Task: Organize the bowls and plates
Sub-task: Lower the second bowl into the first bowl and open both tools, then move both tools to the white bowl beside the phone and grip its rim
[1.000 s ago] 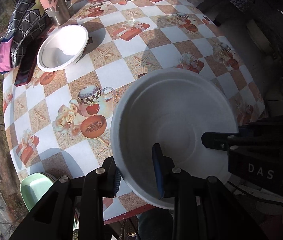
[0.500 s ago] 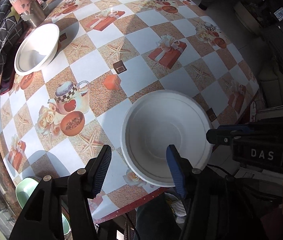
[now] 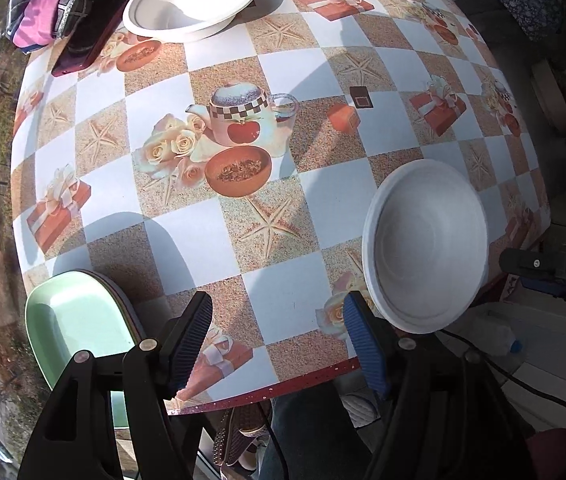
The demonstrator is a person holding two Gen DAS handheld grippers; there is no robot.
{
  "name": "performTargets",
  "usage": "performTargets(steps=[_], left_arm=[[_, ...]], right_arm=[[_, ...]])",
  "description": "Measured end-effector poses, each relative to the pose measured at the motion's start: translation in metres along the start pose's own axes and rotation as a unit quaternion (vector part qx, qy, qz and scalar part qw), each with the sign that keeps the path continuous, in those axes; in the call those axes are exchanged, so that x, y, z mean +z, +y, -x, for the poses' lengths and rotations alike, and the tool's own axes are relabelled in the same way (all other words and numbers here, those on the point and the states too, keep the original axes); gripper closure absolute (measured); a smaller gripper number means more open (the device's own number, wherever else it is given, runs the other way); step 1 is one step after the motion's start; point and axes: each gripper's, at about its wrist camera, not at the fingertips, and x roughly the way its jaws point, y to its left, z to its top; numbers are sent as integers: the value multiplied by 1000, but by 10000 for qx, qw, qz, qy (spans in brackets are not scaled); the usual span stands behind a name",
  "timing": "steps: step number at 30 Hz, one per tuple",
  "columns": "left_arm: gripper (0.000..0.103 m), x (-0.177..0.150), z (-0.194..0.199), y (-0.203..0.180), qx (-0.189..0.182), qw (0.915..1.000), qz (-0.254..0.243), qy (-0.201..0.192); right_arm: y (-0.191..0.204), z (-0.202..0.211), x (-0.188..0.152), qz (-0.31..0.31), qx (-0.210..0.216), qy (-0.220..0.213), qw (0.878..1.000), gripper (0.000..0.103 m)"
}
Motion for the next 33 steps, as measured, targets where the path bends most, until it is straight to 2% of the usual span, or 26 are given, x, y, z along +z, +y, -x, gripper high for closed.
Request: performTargets(steps=[11,13,15,19,25,29,33], left_arm=[[31,1,2,-1,-182,9997,-37,-145],[31,1,2,2,-196,9997,9,-142],[31,-1,0,5,-195,9997,62,-111],[31,-4,-5,13,-205,9995,236,-39],[31,5,-6,18,-227,9986,473,-24],[31,22,1,21,-206,9976,643,-124],[31,47,13,39,-69,9953,894,-366]], right_arm=[[14,4,6,227,-103,-107,9996,18],[17,3,12,319,-238,-84,9992,0],[22,7,17,471,-368,-199,9980,0],[39,23,31,929,-694,-560,9917,0],[58,44,61,1300,-839,-803,9847,0],[73,53,87,1732,-1047,-881,9753,0],[91,61,109,2253,-1283,-1019,9604,0]])
